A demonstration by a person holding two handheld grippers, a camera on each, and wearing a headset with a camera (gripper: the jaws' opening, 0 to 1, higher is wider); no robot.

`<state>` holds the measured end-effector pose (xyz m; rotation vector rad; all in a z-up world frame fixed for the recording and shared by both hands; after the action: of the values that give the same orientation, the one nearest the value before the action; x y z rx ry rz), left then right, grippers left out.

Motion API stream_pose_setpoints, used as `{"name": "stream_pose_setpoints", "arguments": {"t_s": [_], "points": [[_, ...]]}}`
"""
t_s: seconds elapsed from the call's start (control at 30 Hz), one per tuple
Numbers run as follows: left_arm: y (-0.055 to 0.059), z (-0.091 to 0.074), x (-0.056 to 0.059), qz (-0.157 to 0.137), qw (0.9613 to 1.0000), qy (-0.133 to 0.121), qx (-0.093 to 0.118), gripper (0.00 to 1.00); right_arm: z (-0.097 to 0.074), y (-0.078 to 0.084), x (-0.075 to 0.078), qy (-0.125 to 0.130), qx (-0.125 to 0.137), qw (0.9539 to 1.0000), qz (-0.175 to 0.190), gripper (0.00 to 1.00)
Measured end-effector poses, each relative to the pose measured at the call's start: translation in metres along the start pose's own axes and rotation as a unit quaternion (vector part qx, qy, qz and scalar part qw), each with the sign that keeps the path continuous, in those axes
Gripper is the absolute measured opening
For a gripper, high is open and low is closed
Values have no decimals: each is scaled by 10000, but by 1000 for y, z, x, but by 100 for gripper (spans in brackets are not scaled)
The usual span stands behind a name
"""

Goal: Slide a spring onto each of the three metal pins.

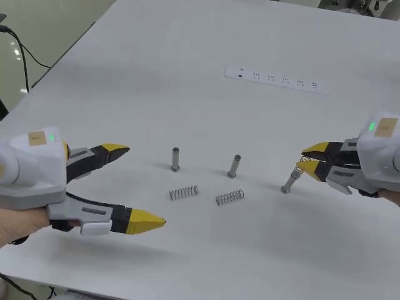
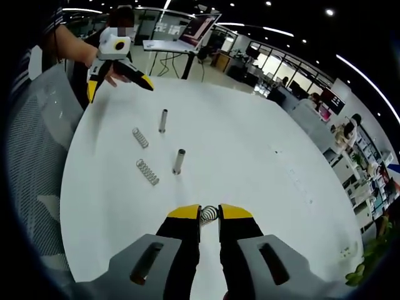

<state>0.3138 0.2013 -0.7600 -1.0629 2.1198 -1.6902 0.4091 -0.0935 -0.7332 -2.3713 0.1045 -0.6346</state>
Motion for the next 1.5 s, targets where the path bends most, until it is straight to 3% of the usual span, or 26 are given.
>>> {"name": "stream_pose_setpoints", "arguments": {"t_s": [1.03,1.5], "points": [[5,3,1,-82,10000,16,7,97,27,27,-11,-217,-366,9991,71,8],[2,2,0,-114,9999,-15,34,96,28,26,-12,-229,-375,9990,127,9]]}}
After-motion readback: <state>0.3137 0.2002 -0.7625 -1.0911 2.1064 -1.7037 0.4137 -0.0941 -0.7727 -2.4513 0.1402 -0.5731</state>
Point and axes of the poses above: the centre of the closed fingertips' face, and the gripper's own axes: z roughly forward along the fingers, x roughly to its right, y roughly out of its underside, the point moved 6 cm from there along -z, roughly backward along the fingers, and after that the axes turned 6 degrees about -z, right-handed, at the moved point
